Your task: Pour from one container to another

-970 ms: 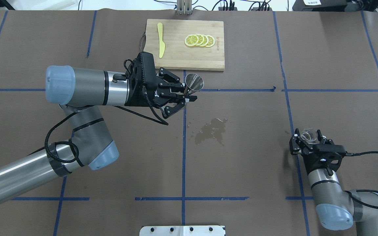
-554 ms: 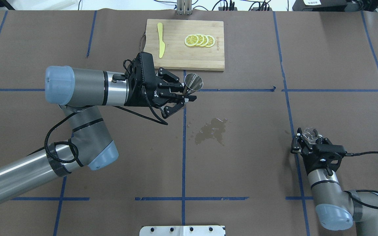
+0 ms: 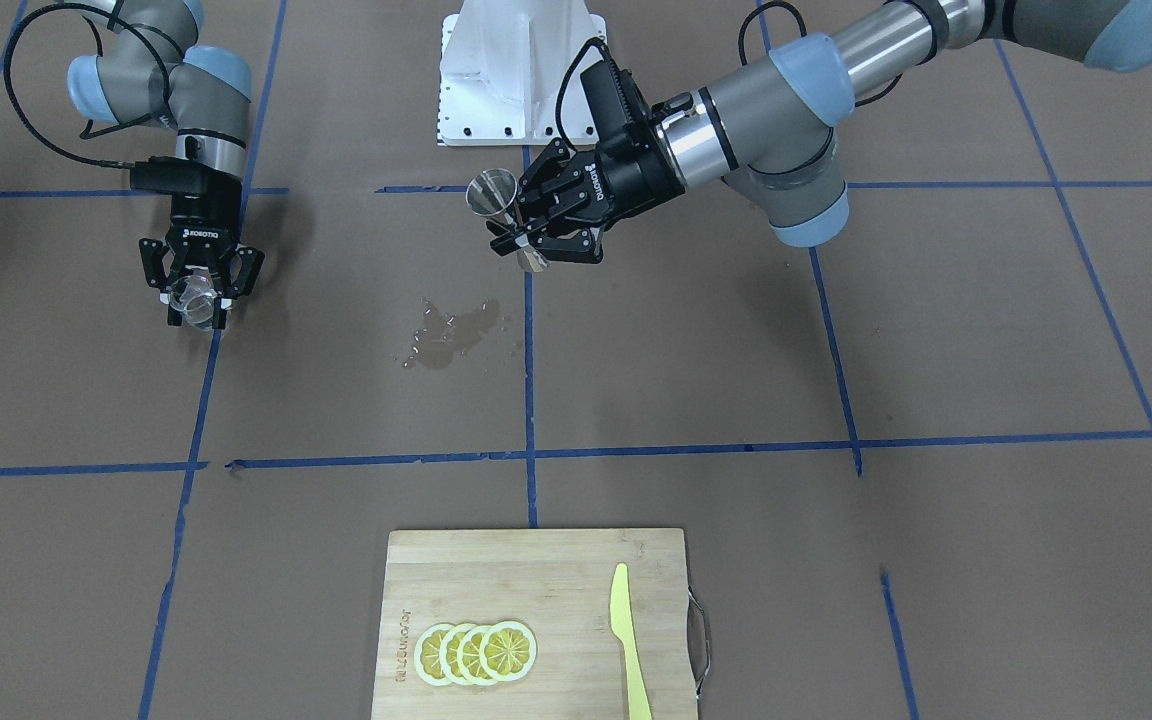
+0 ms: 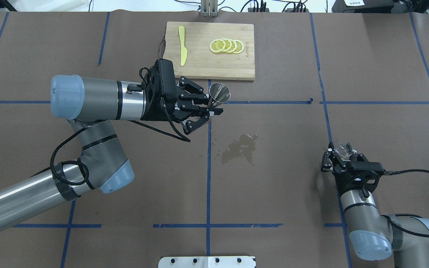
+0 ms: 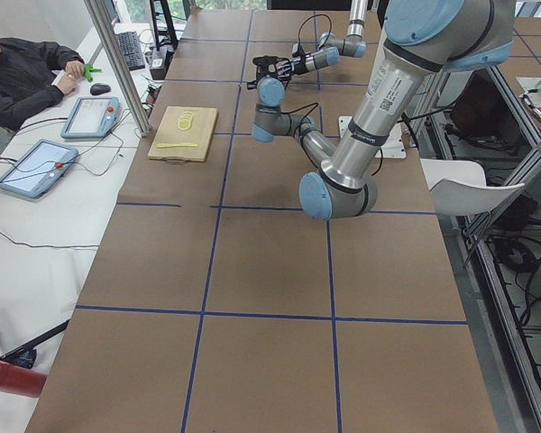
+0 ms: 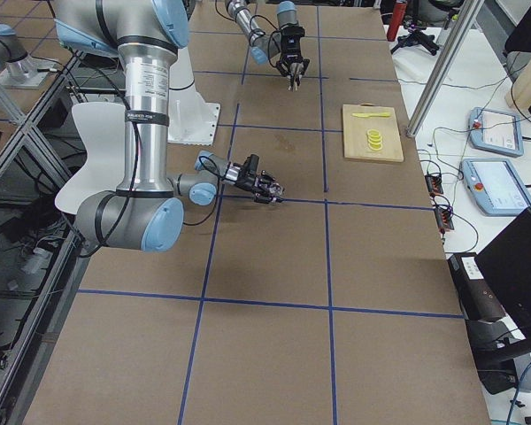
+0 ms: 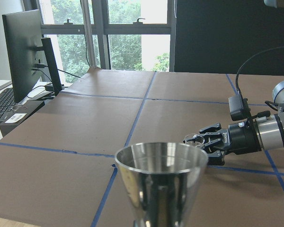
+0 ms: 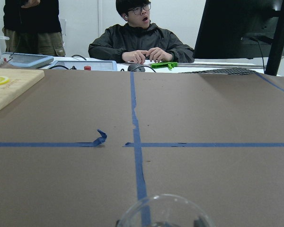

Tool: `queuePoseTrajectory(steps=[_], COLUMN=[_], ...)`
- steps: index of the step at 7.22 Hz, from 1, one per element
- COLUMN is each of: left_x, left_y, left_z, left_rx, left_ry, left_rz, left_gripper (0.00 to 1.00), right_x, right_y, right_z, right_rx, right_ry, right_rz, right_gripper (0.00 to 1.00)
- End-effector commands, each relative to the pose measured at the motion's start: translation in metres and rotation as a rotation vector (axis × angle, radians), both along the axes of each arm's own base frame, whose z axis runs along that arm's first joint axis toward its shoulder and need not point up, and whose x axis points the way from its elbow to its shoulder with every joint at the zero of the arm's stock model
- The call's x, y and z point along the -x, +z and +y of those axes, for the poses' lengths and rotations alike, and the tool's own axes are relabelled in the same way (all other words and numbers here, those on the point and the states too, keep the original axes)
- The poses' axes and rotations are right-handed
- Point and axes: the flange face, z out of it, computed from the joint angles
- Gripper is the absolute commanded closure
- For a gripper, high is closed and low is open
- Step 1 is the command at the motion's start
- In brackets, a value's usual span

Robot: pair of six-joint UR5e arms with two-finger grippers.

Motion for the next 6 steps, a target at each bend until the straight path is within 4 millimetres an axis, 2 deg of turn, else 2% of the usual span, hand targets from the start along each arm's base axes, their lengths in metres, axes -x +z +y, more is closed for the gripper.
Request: queuePoseTrajectory(steps=[1, 3, 4, 5, 6], left_x=[0.001, 0.003, 0.003, 0.003, 0.003], left_y=[0.000, -0.003, -0.003, 0.000, 0.001], left_z=[0.000, 0.002, 0.002, 0.002, 0.002], left_rx=[-0.002, -0.006, -0.005, -0.004, -0.004], left_ry=[0.000, 0.000, 0.000, 0.002, 0.000], left_rz=[0.003, 0.010, 0.009, 0.006, 0.005], left_gripper=[1.00, 1.00, 1.00, 1.00, 1.00], right_x=[-0.012, -0.029, -0.040, -0.053, -0.050], right_y=[-0.040, -0.064, -0.069, -0.089, -0.107], right_z=[-0.012, -0.022, -0.037, -0.053, -0.067], right_rx=[-0.027, -0.090, -0.108, -0.122, -0.092], right_ry=[0.021, 0.002, -0.003, -0.001, -0.036], right_rz=[-0.041, 0.102, 0.208, 0.258, 0.205], right_gripper=[1.00, 1.00, 1.00, 1.00, 1.00])
